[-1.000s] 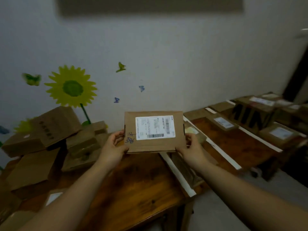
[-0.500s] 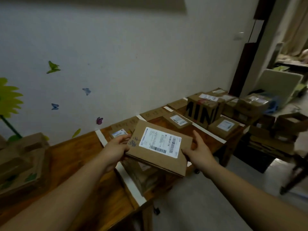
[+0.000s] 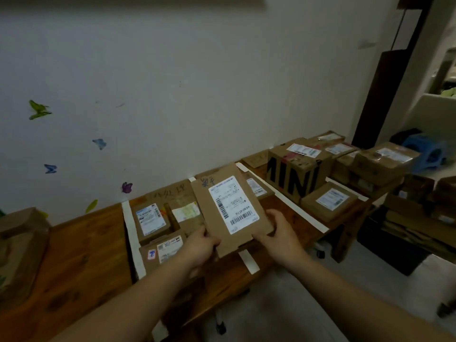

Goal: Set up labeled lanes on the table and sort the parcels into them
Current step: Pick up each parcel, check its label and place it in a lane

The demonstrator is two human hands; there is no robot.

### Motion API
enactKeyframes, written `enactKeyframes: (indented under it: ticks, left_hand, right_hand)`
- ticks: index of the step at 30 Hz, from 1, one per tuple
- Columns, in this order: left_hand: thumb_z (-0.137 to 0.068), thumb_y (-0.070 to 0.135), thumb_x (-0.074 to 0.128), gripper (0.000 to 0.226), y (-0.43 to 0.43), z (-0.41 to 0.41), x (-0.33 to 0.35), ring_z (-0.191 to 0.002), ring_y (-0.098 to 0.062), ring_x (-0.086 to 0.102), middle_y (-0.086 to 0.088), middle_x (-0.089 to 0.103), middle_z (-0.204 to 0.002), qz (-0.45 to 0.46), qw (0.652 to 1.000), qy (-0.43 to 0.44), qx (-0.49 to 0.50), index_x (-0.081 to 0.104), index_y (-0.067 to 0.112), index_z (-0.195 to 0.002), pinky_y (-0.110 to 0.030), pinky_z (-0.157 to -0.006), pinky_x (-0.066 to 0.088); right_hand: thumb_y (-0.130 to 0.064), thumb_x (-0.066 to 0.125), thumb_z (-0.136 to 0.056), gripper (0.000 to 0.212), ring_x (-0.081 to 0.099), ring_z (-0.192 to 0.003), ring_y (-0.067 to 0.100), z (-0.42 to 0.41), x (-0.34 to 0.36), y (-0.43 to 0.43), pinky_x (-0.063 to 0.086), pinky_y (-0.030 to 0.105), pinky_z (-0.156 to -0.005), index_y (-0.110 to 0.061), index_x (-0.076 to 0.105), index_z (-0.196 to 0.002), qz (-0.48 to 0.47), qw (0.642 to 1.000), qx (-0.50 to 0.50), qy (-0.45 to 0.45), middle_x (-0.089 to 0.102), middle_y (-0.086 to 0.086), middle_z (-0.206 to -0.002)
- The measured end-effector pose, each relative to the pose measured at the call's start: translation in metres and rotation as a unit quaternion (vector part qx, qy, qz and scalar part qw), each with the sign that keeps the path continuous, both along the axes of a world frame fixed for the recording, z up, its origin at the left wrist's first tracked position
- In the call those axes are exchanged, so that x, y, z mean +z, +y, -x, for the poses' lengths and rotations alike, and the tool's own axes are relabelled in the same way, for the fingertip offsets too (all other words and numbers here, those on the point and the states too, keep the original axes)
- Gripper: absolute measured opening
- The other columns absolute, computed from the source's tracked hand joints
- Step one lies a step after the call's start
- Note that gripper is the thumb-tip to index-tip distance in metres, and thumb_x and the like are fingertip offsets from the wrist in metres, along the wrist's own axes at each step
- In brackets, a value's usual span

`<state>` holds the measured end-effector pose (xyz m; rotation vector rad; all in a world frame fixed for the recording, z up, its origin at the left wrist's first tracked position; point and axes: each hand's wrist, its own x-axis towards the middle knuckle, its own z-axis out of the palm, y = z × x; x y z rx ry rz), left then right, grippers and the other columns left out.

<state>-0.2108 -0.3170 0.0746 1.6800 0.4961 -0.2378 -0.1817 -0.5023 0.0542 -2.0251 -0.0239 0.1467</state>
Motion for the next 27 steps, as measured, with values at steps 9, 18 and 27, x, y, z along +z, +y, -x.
enactKeyframes:
  ticks: [9, 18, 27]
  left_hand:
    - [-0.093, 0.013, 0.055, 0.067, 0.025, -0.095, -0.033, -0.109, -0.023, 0.058, -0.010, 0.052, -0.135, -0.122, 0.992, -0.029, -0.009, 0.015, 0.023, -0.146, -0.028, -0.078, 0.052]
    - [-0.092, 0.015, 0.057, 0.064, 0.019, -0.172, -0.052, -0.130, -0.018, 0.042, 0.006, 0.044, -0.138, -0.204, 0.978, -0.009, -0.050, 0.023, 0.021, -0.146, -0.012, -0.090, 0.036]
    - [-0.085, 0.022, 0.066, 0.070, -0.001, -0.227, -0.093, -0.130, -0.017, 0.040, 0.003, 0.036, -0.143, -0.237, 0.970, 0.039, -0.032, 0.030, 0.017, -0.146, -0.023, -0.106, 0.035]
  right_hand:
    - [-0.028, 0.062, -0.090, 0.062, 0.046, -0.124, 0.012, -0.102, -0.027, 0.025, 0.042, 0.029, -0.099, -0.039, 0.031, -0.142, 0.151, 0.980, 0.124, -0.021, 0.042, -0.008, -0.136]
    - [-0.034, 0.053, -0.096, 0.059, 0.032, -0.139, 0.015, -0.204, -0.055, 0.029, 0.030, 0.032, -0.112, -0.023, 0.029, -0.148, 0.275, 0.935, 0.222, 0.015, 0.026, -0.001, -0.155]
    - [-0.033, 0.052, -0.096, 0.053, 0.037, -0.134, 0.017, -0.298, -0.091, 0.020, 0.032, 0.032, -0.110, -0.021, 0.035, -0.145, 0.233, 0.921, 0.306, 0.066, 0.035, 0.000, -0.148]
